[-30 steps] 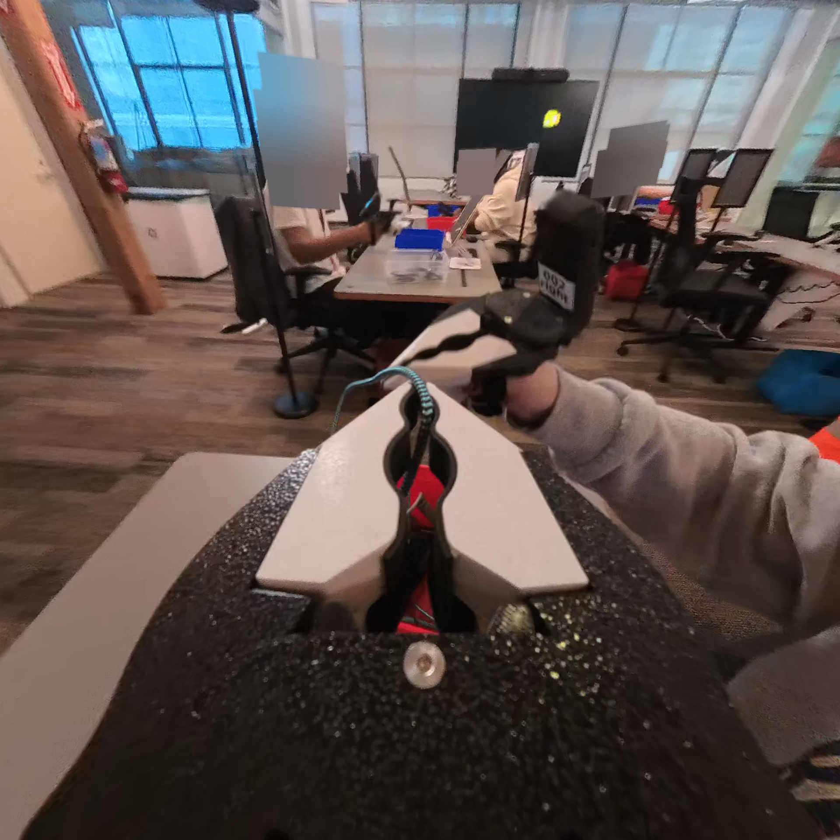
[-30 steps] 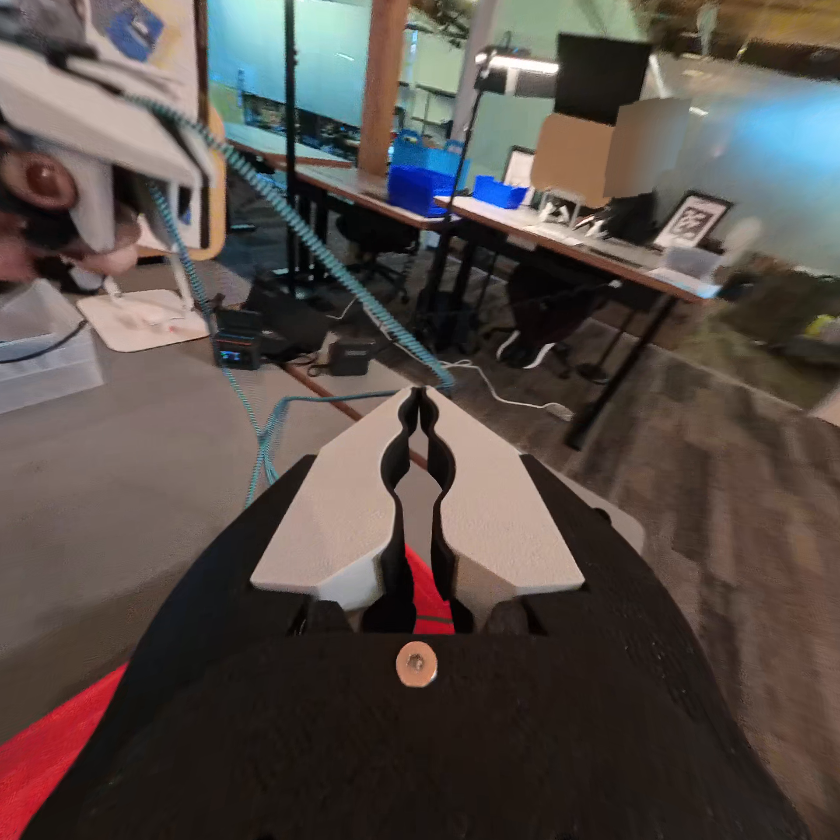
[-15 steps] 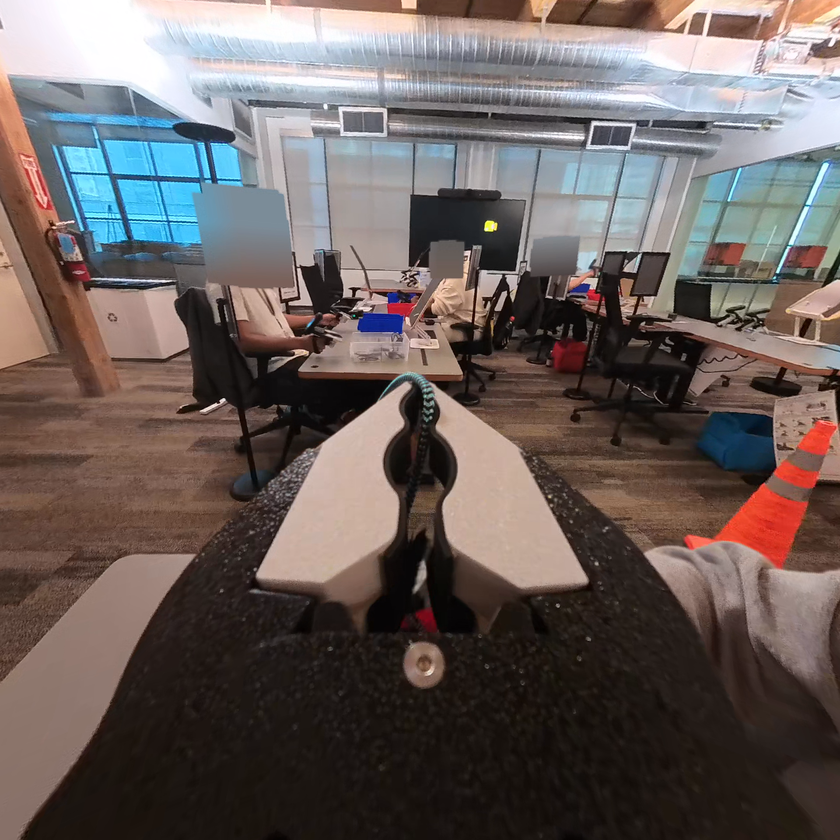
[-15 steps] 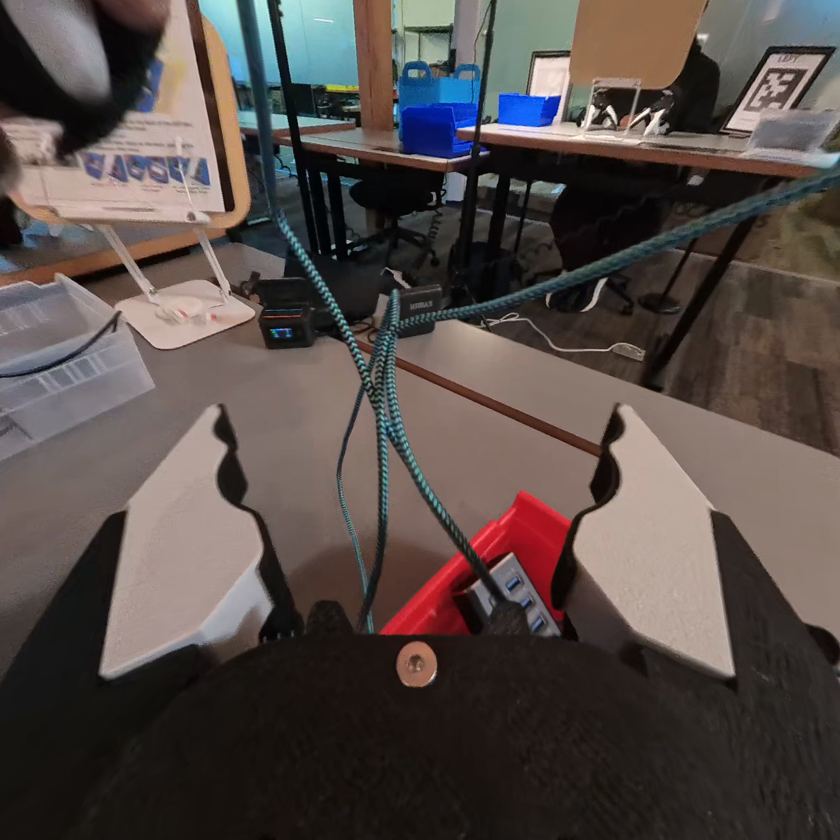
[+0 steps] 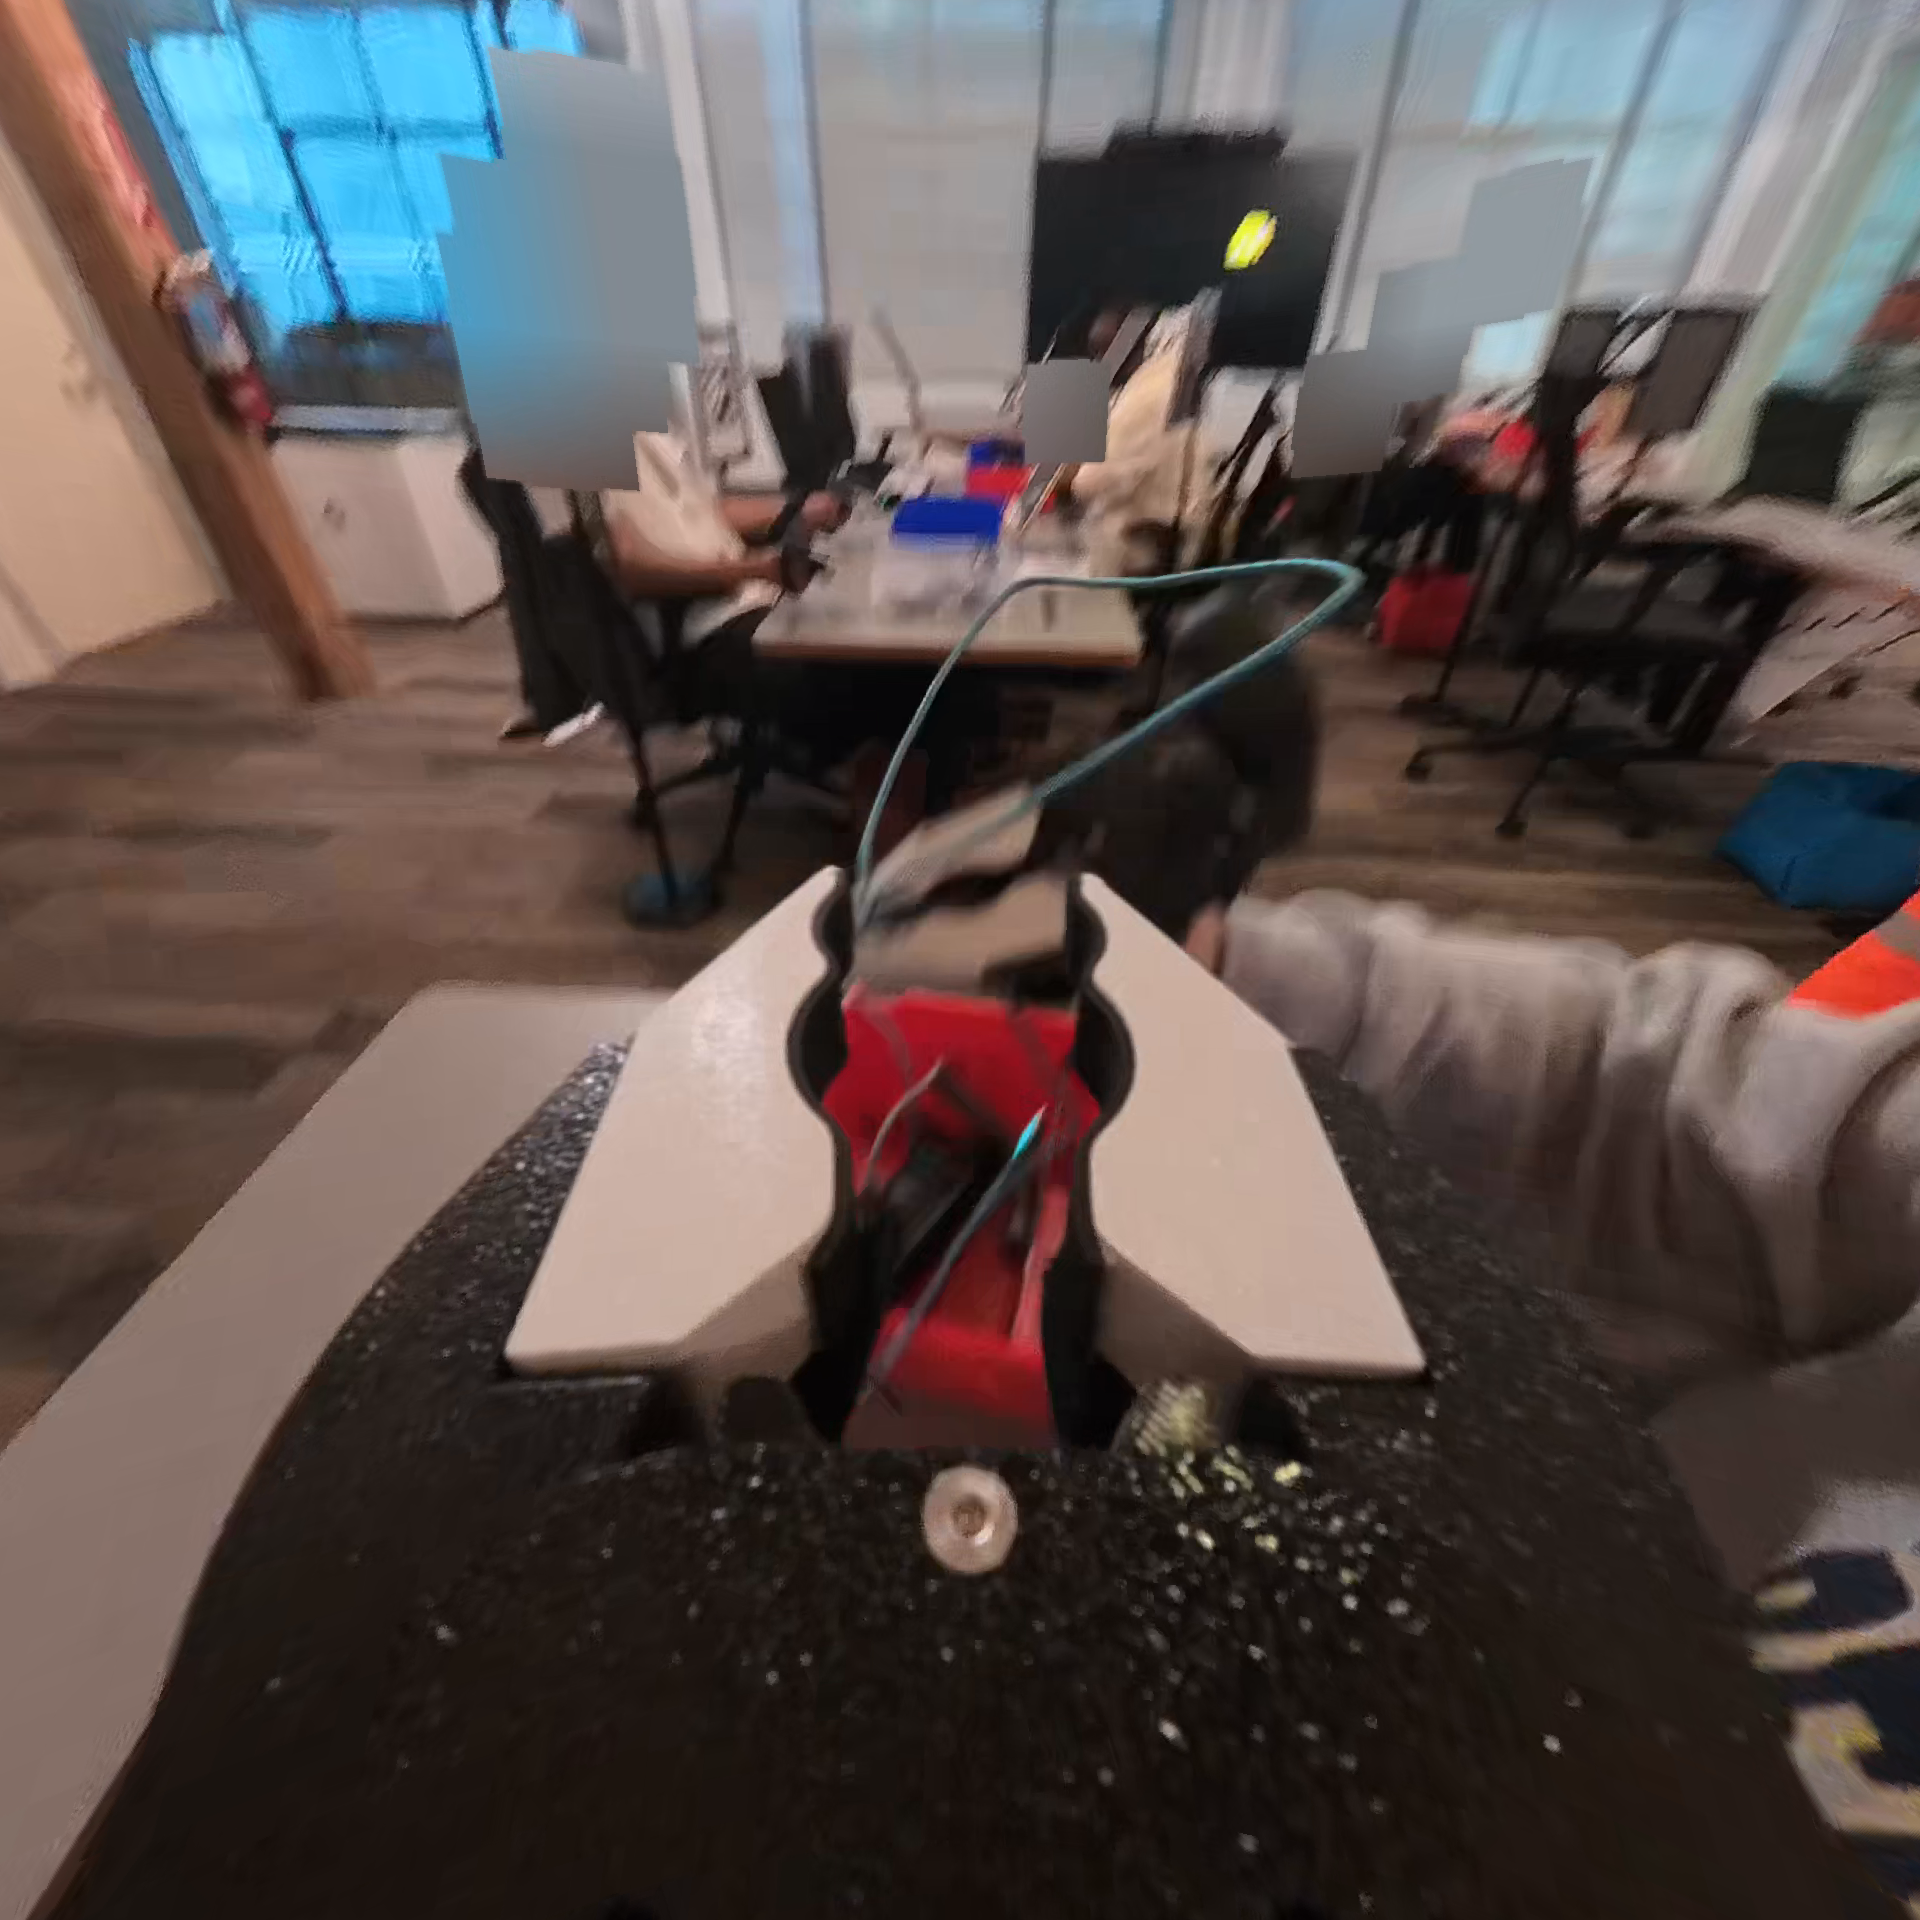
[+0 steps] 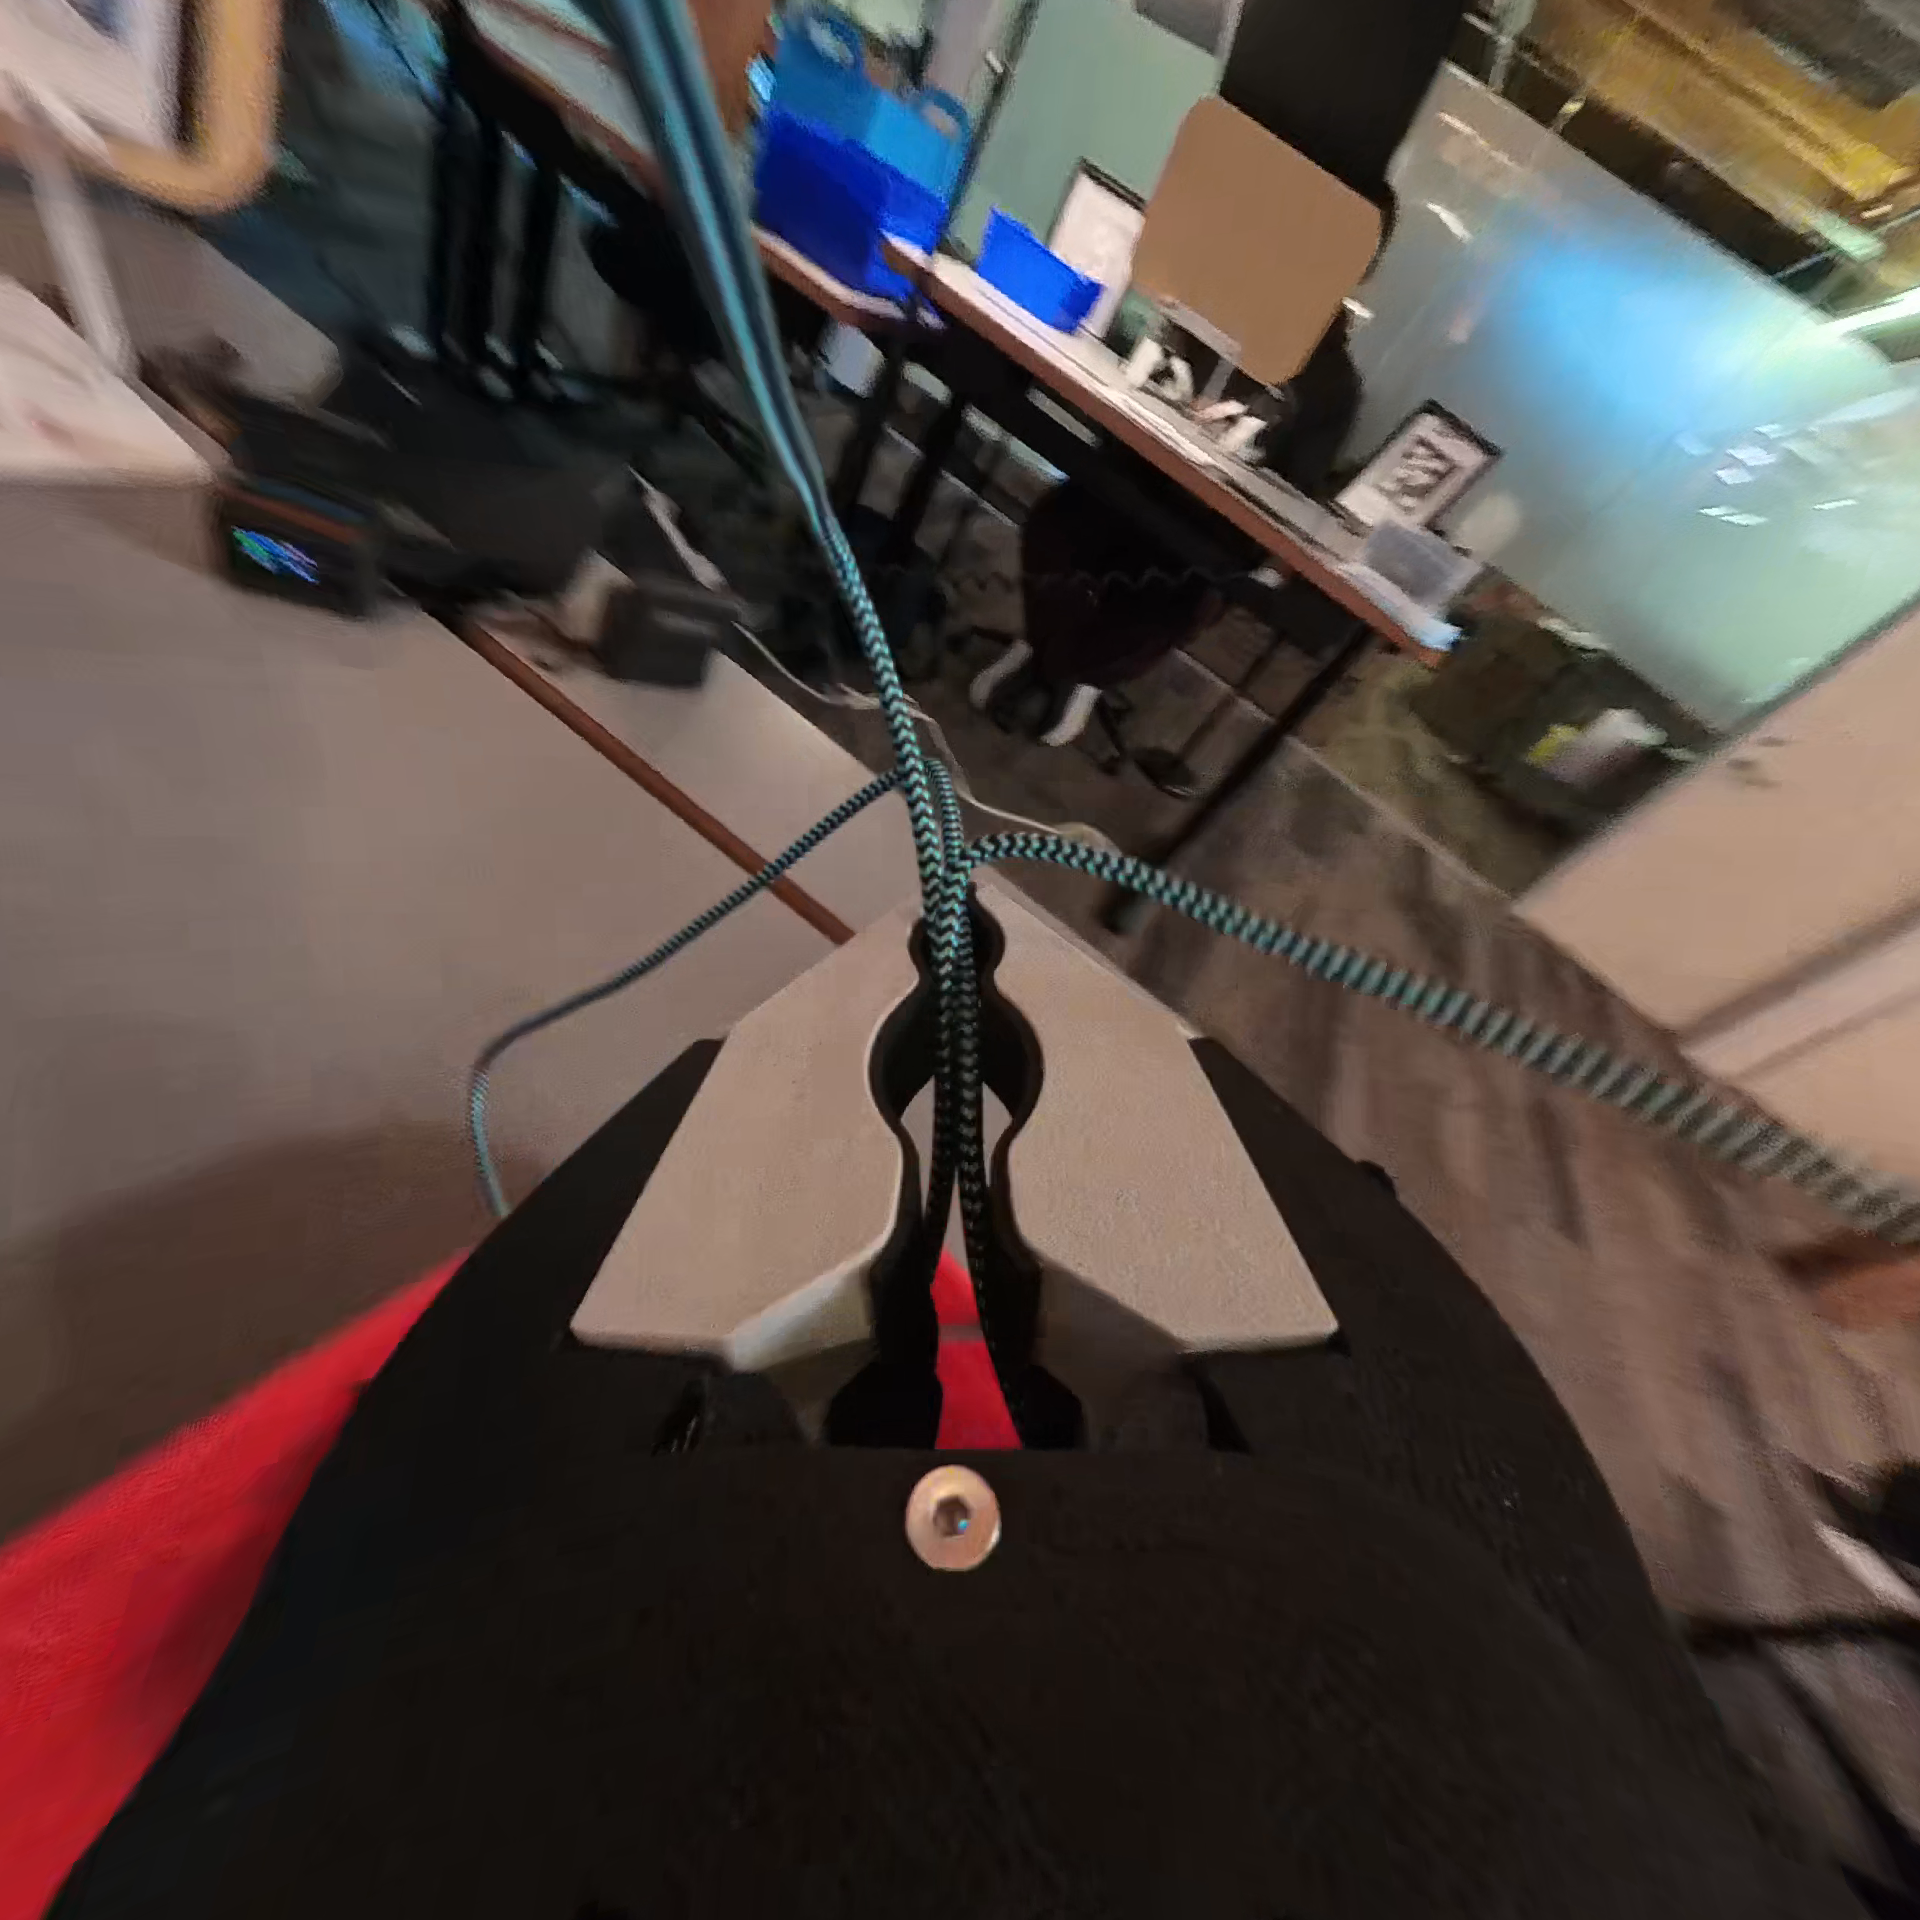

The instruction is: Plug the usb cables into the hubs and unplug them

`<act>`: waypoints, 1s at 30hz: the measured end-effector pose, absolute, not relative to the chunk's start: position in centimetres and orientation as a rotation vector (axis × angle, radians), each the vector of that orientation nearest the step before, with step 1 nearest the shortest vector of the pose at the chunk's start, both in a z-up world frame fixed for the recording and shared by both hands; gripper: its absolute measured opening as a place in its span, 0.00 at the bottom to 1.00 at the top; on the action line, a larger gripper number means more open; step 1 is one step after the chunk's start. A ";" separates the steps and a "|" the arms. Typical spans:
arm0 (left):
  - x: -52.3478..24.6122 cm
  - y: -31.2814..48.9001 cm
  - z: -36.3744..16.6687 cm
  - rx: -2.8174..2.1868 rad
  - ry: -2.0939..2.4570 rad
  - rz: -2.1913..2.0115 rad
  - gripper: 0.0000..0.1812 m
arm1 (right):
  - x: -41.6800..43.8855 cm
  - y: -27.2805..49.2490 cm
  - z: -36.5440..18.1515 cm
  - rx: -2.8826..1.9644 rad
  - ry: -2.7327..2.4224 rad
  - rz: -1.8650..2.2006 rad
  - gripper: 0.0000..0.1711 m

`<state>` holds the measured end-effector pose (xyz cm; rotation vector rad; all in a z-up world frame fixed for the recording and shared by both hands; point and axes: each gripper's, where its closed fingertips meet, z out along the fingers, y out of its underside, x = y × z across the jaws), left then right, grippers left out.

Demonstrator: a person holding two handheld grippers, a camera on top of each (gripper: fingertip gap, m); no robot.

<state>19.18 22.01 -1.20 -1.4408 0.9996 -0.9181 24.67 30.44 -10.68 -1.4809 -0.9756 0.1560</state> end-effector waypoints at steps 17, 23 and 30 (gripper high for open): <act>9.4 21.5 -17.7 -1.536 0.969 -0.180 0.29 | 33.1 32.1 -29.1 -1.973 -2.043 -0.425 0.00; 8.4 20.4 -19.2 -1.587 0.932 -0.288 0.24 | 31.8 29.6 -33.9 -2.196 -2.125 -0.130 0.00; 7.5 19.5 -20.8 -1.635 0.899 -0.390 0.23 | 31.8 28.3 -30.8 -2.512 -1.942 0.020 0.29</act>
